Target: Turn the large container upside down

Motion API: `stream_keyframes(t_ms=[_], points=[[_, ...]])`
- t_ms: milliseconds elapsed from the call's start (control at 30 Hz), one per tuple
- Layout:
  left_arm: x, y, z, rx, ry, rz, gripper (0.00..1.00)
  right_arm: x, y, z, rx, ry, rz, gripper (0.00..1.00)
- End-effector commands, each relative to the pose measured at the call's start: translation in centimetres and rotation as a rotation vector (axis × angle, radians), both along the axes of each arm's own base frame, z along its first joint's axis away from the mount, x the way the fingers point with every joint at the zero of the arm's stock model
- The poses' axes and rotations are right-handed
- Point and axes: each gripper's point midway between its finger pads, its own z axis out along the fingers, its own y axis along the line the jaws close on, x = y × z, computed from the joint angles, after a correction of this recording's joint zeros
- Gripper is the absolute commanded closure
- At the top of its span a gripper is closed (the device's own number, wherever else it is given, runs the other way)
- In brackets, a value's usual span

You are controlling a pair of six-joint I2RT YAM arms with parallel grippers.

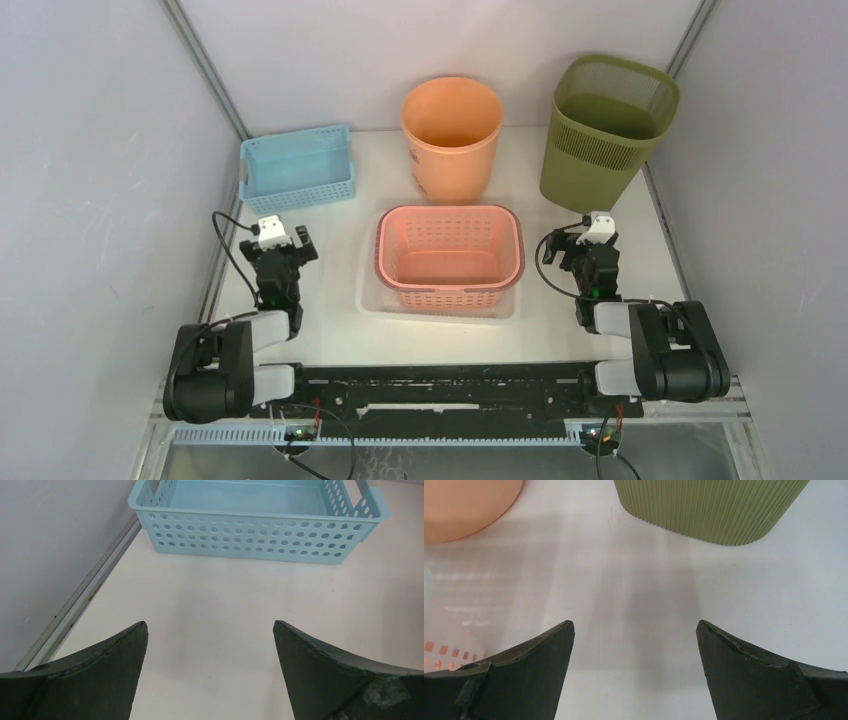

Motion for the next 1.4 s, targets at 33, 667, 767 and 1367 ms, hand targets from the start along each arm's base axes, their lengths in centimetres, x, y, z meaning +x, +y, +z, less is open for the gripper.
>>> stream_keyframes(t_ms=[33,667,767,1367], points=[[0.5,-0.3,1.8,0.012,-0.071,-0.017,0.0,1.2,0.0,2.5,0.0,-0.09,0.005,0.0],[-1.0,-6.1,10.1,-0.071,-0.113,-0.22,0.0,-3.4,5.4,17.1,0.267,-0.165,0.1,0.0],[-2.5,-8.2,13.6,-0.08,-0.176,-0.278,0.0,-5.1,5.7,18.5,0.3,-0.023,0.067,0.0],[-6.8,-9.8,11.9,-0.742,0.0,-0.111,0.02,-11.0,9.7,18.2,0.499,0.181,0.299,0.09]])
